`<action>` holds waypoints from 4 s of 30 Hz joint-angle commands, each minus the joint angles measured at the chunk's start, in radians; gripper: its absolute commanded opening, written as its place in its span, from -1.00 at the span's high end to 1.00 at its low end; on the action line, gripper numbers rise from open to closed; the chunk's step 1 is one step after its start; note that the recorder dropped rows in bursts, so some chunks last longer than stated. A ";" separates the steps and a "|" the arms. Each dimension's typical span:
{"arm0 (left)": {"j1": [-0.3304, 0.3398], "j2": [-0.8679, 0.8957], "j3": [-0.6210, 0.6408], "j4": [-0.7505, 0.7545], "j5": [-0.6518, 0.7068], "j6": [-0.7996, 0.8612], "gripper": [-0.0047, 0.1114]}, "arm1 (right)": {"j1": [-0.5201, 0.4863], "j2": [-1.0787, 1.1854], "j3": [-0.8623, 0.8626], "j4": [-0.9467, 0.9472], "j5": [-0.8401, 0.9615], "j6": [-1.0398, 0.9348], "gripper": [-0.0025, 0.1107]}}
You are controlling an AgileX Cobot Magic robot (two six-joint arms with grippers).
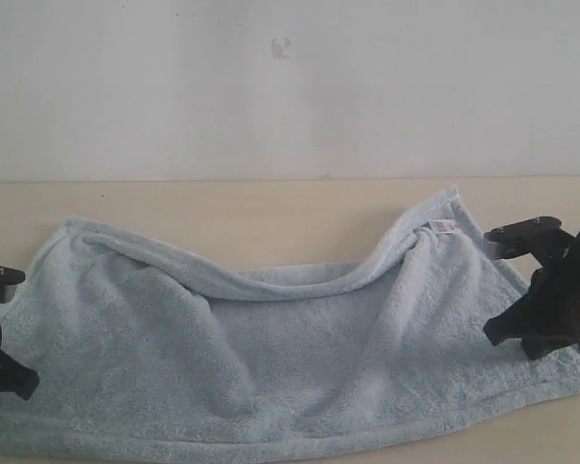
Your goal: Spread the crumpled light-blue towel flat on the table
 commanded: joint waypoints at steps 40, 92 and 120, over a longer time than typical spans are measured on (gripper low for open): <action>-0.004 -0.288 0.065 -0.025 -0.020 -0.033 0.85 | 0.002 -0.333 0.100 -0.151 -0.032 0.255 0.96; -0.004 -0.164 0.010 -0.100 -0.146 -0.040 0.83 | 0.188 0.484 -0.943 0.150 0.191 -0.089 0.96; 0.089 0.076 -0.255 0.218 -0.358 -0.416 0.56 | 0.188 -0.071 -0.146 0.227 -0.049 -0.132 0.96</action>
